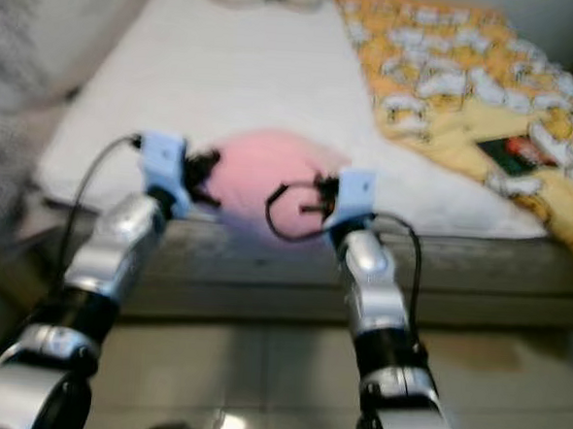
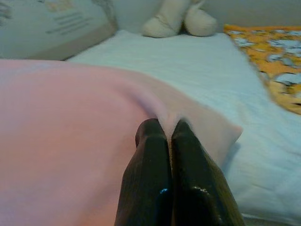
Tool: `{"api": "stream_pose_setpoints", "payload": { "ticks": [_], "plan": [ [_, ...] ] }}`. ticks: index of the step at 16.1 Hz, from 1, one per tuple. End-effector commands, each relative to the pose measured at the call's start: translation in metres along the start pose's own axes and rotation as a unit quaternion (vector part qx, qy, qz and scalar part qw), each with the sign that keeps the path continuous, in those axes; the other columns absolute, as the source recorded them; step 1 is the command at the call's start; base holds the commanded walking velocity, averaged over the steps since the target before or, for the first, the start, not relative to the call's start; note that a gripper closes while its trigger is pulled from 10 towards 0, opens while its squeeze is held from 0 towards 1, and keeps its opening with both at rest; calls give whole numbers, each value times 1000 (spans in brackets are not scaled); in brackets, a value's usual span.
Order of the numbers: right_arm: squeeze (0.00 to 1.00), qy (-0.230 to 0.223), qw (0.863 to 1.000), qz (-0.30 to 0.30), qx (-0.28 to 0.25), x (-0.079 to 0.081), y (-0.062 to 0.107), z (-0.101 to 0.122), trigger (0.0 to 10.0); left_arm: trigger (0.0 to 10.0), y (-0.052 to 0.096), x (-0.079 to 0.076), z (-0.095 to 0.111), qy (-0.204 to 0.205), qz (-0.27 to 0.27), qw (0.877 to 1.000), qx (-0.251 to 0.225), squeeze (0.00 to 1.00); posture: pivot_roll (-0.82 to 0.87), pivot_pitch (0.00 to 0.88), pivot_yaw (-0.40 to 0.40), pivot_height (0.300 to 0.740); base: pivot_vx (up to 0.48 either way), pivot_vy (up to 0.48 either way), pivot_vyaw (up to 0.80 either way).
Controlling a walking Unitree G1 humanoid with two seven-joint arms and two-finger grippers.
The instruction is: Clean up the room
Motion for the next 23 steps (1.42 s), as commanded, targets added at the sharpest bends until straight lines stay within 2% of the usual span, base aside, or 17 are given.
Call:
{"api": "stream_pose_setpoints", "payload": {
  "ticks": [1, 3, 5, 10, 19, 23],
  "plan": [
    [0, 8, 1000, -20, -9, -16, 2, 7, 10000, 10000, -5, -7, 15, -9, -5, 1000, -22, 0, 19, 0, -11, 740, 0, 319, 0],
    [0, 9, 1000, -19, -7, -16, 2, 5, 10000, 10000, -5, -6, 17, -21, 1, 999, -25, 0, 22, 0, -13, 740, 0, 0, 0],
    [0, 11, 1000, -19, -5, -16, 1, 5, 10000, 10000, -3, -3, 22, -12, 7, 999, -40, 0, 22, 0, -14, 740, 461, 0, 0],
    [0, 12, 1000, -19, -8, -16, 1, 6, 10000, 10000, -2, -8, 21, -31, 3, 999, -38, 0, 25, 0, -17, 740, 480, 0, 0],
    [0, 14, 1000, -21, -12, -17, -1, 9, 10000, 10000, -2, -2, 23, -20, 21, 999, -42, 0, 31, 0, -23, 740, 478, 0, 0],
    [0, 45, 998, -13, -35, -12, -4, 23, 10000, 10000, -1, 1, 27, -19, 29, 998, -50, 0, 41, 0, -32, 740, 472, 0, 498]
  ]
}}
Point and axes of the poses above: a point about 5 cm out from each wrist's last joint towards the gripper, its own y axis pointing back from the gripper into the wrist, its own z axis along the axis of the wrist's last joint, x = y × z, the point moved 6 cm from there along -y, pointing out of the wrist towards the gripper, and after that the axes turned 9 degrees about -y, right-handed, at the moved point
